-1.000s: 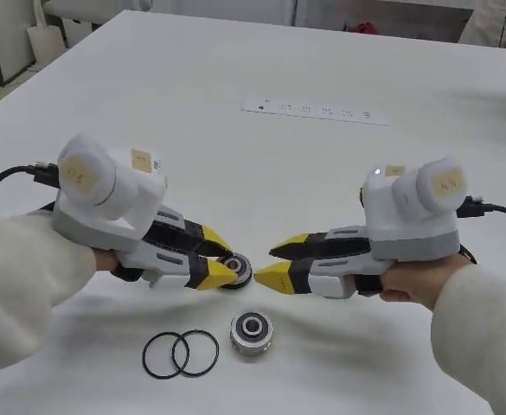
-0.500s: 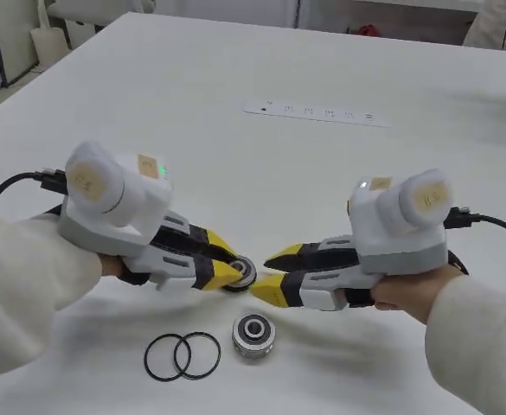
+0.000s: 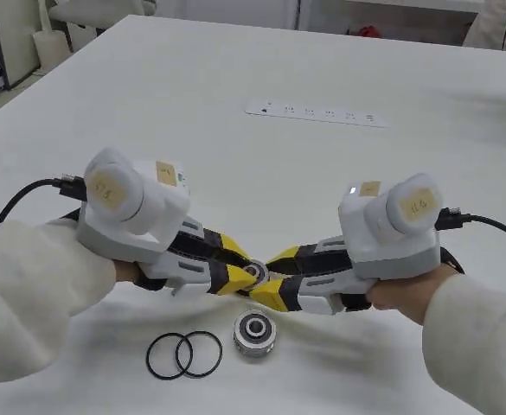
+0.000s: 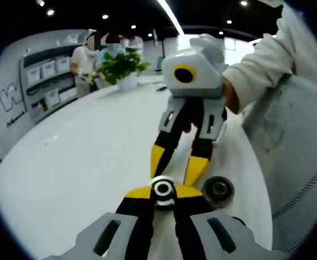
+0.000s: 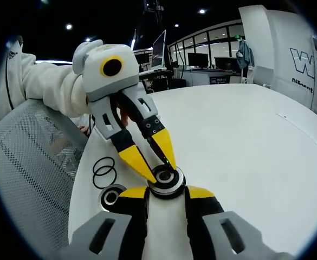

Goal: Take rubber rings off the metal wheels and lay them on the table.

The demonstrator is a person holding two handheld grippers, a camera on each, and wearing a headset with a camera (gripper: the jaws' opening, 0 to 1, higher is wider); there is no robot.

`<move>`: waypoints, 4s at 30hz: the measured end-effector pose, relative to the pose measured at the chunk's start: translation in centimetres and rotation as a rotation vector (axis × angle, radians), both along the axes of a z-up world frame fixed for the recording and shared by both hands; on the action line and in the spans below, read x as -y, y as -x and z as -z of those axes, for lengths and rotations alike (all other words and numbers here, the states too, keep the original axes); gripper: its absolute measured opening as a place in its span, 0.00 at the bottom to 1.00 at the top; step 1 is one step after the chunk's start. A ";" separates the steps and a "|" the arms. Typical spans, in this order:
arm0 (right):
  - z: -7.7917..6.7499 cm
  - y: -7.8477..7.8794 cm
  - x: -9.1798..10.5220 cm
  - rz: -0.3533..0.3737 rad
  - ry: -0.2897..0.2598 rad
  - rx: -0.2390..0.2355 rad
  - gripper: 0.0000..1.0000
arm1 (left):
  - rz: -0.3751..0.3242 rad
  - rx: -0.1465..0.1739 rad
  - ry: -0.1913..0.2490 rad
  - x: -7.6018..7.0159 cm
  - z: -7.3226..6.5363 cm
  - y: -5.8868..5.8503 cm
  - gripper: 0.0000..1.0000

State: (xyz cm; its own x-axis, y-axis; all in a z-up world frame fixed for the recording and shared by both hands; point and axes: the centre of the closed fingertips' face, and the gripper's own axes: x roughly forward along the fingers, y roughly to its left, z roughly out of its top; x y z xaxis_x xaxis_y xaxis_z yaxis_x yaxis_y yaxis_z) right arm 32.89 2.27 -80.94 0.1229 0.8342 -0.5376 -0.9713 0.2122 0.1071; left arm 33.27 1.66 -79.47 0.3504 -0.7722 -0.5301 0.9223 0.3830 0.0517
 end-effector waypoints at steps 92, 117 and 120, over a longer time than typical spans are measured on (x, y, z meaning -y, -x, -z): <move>-1.4 -0.2 1.8 0.248 -0.058 -0.416 0.00 | -0.001 0.008 0.033 0.6 0.0 0.3 0.14; -2.9 0.6 0.5 0.188 -0.078 -0.383 0.00 | -0.011 0.007 0.032 0.9 0.0 0.4 0.14; -2.8 0.5 0.6 0.199 -0.073 -0.386 0.00 | -0.026 -0.014 0.042 0.9 0.0 0.2 0.14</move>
State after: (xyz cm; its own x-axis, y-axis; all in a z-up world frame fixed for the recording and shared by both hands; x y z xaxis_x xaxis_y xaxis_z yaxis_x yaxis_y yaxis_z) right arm 32.34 1.62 -78.13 0.0865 0.8521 -0.5163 -0.7982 0.3694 0.4759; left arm 33.06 0.81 -79.43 0.3630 -0.7847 -0.5025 0.9127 0.4080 0.0223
